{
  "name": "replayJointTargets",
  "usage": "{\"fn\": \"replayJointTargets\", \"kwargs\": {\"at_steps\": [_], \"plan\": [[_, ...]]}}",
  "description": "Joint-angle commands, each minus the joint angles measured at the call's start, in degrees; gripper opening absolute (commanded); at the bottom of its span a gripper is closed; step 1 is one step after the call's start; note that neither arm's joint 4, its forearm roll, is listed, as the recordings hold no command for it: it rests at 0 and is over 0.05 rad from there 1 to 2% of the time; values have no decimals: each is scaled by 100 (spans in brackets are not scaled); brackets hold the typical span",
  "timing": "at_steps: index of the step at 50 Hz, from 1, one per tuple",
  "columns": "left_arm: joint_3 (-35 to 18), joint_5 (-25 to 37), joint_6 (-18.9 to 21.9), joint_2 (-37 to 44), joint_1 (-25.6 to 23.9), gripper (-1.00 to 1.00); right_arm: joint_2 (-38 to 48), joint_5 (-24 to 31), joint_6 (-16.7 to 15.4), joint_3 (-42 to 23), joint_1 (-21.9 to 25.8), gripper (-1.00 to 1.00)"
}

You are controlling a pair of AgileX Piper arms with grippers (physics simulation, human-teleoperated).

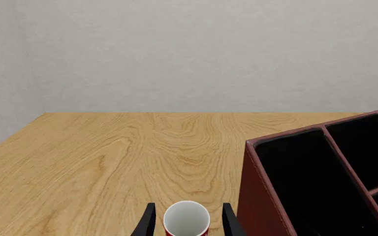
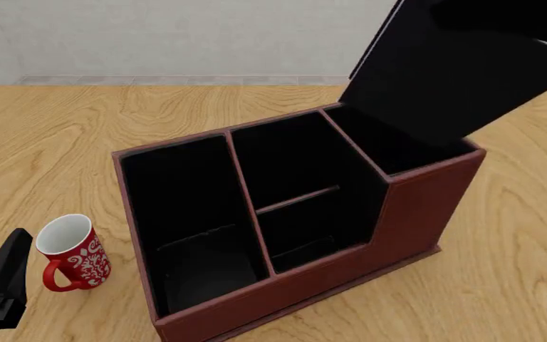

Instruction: Pick up the book and place it in the right compartment of the caddy.

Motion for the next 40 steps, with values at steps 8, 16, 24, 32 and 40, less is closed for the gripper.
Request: {"fn": "replayJointTargets", "kwargs": {"at_steps": [8, 16, 24, 32, 40], "plan": [[0, 0, 0, 0, 0, 100, 401, -103, 58, -392, -212, -100], [0, 0, 0, 0, 0, 100, 565, -155, 53, -530, -343, -100], [0, 0, 0, 0, 0, 100, 758, -181, 43, -718, -501, -100], [0, 0, 0, 0, 0, 100, 886, -206, 31, -818, -625, -100], [0, 0, 0, 0, 0, 100, 940, -269, 77, -793, -787, -100]]}}
